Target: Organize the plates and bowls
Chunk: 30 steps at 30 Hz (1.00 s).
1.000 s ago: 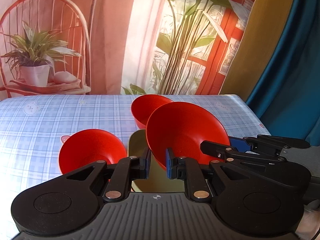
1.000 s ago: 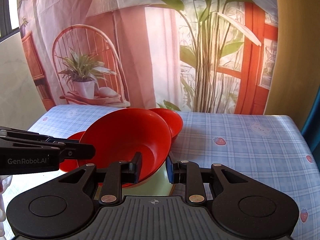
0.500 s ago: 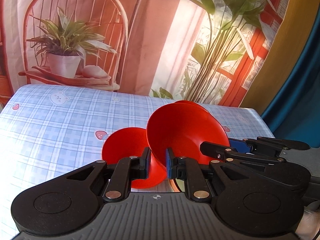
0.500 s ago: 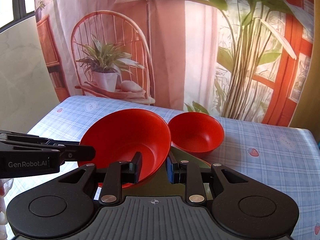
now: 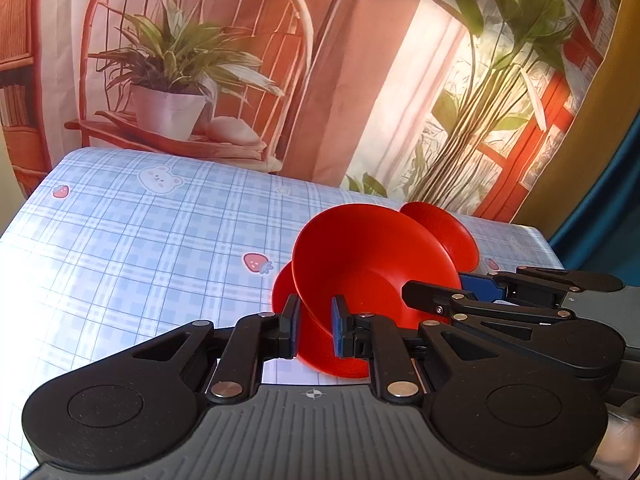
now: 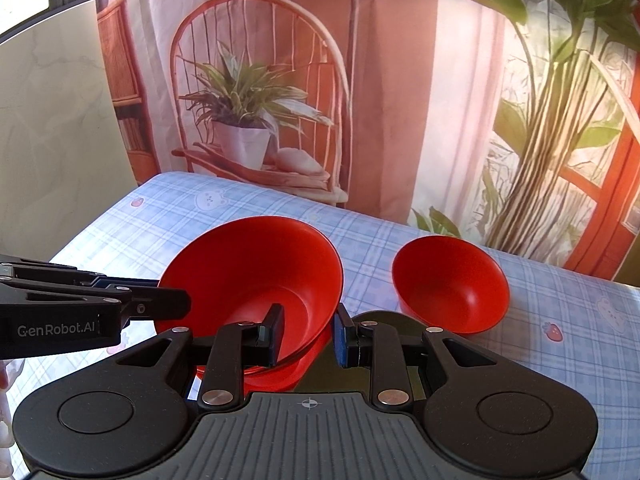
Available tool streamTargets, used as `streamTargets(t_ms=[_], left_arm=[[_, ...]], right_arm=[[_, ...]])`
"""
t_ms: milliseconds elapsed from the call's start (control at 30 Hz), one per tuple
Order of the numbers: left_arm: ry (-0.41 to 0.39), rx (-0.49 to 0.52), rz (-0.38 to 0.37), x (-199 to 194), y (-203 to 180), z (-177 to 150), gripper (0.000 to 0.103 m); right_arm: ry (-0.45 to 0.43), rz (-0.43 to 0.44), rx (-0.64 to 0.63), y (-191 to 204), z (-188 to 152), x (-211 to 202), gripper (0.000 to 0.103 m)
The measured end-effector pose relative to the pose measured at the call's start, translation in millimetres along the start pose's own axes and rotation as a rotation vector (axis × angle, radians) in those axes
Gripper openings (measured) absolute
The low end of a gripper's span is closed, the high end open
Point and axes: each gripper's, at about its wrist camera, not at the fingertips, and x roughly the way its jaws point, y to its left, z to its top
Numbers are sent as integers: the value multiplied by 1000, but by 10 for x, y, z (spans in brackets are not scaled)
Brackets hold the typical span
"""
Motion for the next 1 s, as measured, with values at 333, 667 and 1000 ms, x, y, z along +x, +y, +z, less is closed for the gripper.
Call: streamTargets(t_ms=[333,667,1000], left_arm=[[9,-10,15,61,122,-36,17],[32,-28,35,115,156,-22,18],[-5,-2,26,97,10,156,18]], right_arm=[[36,12,-35,100,-9,170,24],[32,-1,-46,54,-32,169,26],[-7,-44,-23,-291,19,56,26]])
